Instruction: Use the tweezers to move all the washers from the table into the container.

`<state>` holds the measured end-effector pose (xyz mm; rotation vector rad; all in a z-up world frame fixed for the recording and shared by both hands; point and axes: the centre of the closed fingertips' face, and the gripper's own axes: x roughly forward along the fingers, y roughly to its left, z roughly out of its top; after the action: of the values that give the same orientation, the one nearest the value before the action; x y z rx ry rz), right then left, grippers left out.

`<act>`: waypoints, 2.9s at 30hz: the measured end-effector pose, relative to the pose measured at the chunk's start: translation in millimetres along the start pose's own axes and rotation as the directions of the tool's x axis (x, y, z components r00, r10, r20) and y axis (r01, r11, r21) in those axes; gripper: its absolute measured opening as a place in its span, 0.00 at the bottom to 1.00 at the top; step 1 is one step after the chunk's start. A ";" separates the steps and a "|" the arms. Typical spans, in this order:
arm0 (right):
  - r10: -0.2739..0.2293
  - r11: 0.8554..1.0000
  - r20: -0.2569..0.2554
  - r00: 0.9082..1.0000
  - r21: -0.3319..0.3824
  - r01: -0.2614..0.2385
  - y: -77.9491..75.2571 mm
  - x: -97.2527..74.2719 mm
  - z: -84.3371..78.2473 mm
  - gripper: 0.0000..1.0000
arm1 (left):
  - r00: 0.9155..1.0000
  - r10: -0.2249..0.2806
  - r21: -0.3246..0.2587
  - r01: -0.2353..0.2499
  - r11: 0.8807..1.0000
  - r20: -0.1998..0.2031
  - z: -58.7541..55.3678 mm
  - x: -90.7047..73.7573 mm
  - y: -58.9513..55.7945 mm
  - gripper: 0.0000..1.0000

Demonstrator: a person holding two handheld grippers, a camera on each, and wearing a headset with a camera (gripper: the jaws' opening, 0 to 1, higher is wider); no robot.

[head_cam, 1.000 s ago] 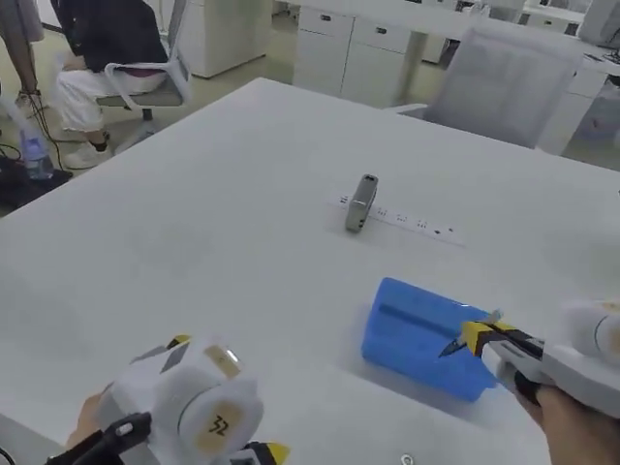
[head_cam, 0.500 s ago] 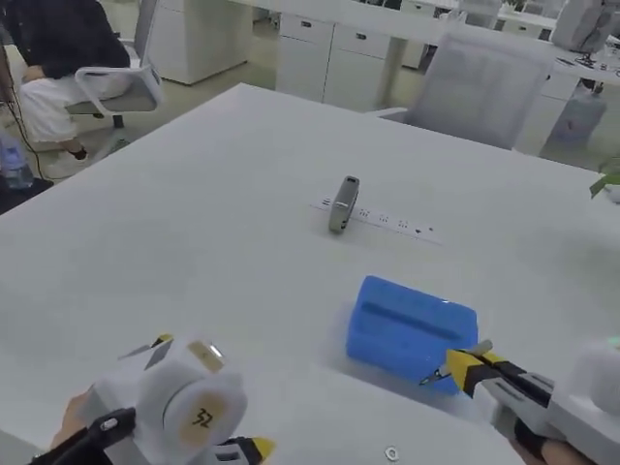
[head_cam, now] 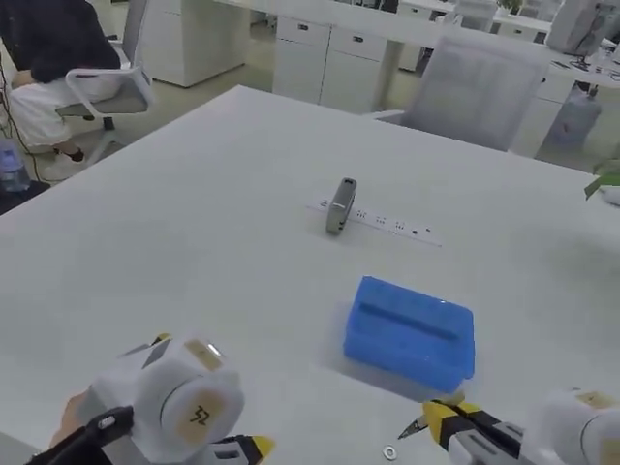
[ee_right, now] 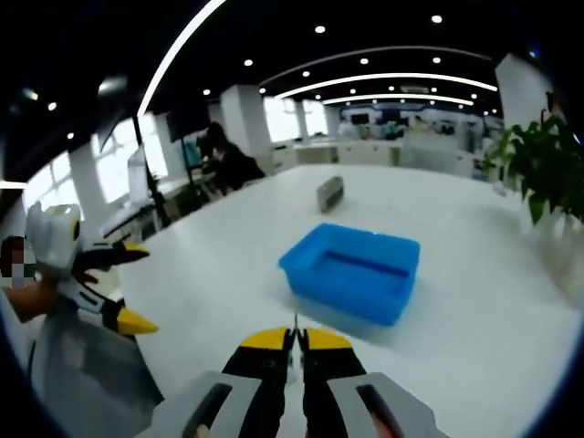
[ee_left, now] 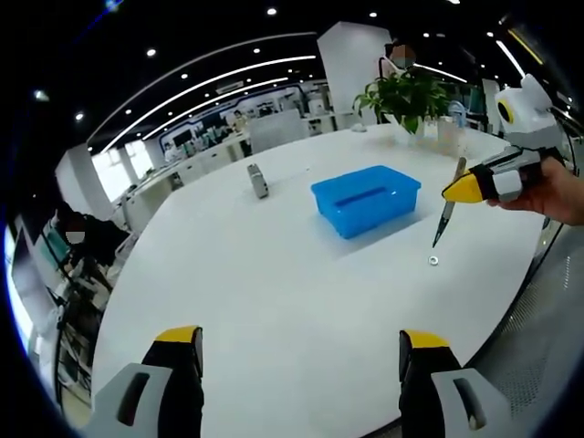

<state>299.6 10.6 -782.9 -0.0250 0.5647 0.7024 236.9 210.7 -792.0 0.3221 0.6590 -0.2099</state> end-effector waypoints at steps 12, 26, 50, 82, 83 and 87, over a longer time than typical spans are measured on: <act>-0.003 1.000 -0.029 1.000 -0.024 0.002 1.8 4.8 -13.9 0.01 | 1.000 -0.003 0.009 0.003 1.000 -0.008 -1.6 1.1 -1.0 0.90; 0.005 0.985 -0.035 0.999 -0.171 -0.011 26.9 6.6 -13.1 0.00 | 1.000 -0.001 0.011 0.001 1.000 -0.017 -3.4 1.3 -0.4 0.90; 0.013 0.992 -0.079 0.997 -0.121 -0.022 9.7 15.3 -1.6 0.00 | 1.000 0.012 -0.003 -0.012 1.000 -0.001 -0.9 -0.3 3.1 0.89; -0.105 0.980 0.076 0.991 -0.159 0.116 -53.5 32.4 98.9 0.00 | 0.999 0.004 0.004 -0.004 1.000 -0.034 -6.5 1.9 1.5 0.87; -0.109 0.979 0.070 0.992 -0.163 0.119 -55.7 35.8 97.3 0.00 | 0.999 0.005 0.004 -0.005 1.000 -0.034 -6.5 1.9 1.7 0.87; -0.124 0.977 0.024 0.992 -0.172 0.127 -63.4 52.9 80.1 0.00 | 0.999 0.004 0.002 -0.004 1.000 -0.042 -8.0 2.4 1.6 0.87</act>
<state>410.3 10.3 -751.5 -0.2170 0.4839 0.6265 234.7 214.8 -799.1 0.3301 0.6996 -0.2006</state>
